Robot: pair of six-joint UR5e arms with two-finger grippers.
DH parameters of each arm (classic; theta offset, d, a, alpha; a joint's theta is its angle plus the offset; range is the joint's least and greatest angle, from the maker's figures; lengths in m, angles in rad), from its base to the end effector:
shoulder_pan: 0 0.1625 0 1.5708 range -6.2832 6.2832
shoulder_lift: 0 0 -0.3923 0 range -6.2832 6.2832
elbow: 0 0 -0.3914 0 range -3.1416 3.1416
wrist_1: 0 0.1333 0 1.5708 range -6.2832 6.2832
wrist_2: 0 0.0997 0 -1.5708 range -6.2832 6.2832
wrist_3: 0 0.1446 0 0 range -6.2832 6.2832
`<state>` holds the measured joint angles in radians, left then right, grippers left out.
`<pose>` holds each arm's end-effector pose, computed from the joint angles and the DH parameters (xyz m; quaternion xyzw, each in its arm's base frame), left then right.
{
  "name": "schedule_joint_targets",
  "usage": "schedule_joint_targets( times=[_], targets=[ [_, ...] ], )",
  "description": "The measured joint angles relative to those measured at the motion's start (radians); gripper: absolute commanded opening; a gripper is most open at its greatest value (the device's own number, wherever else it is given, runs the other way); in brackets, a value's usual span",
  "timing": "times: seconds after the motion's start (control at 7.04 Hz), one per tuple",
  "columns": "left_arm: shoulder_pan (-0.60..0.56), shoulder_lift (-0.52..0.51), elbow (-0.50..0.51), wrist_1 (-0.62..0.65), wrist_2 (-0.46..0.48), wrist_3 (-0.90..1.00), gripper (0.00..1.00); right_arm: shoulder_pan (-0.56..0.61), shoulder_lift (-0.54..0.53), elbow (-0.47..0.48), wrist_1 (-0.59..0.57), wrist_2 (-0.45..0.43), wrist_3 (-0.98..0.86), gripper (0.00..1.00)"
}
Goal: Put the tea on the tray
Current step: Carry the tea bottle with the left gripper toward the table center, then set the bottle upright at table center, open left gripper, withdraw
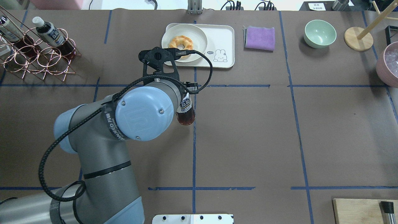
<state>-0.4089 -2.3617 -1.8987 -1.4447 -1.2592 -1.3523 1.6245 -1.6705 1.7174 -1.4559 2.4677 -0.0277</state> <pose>0.4979 -0.4093 0.0780 0.2750 0.4054 -0.1561 0.8577 0.0452 -0.4631 0.6075 0.0903 -0.4288 -0.0234 0.8986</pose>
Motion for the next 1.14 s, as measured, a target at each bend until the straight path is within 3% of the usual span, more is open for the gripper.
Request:
schedule_joint_targets(
  times=[0.85,0.99,1.14],
  targets=[
    [0.017,-0.033,0.08,-0.026,0.016,-0.002,0.08,0.0,0.0,0.0,0.0,0.001,0.0,1.0],
    [0.02,-0.032,0.084,-0.031,0.016,-0.002,0.22,0.0,0.0,-0.001,0.0,0.001,0.001,1.0],
    [0.023,-0.032,0.085,-0.033,0.017,-0.003,0.57,0.0,0.0,-0.001,0.0,0.001,0.001,1.0]
  ],
)
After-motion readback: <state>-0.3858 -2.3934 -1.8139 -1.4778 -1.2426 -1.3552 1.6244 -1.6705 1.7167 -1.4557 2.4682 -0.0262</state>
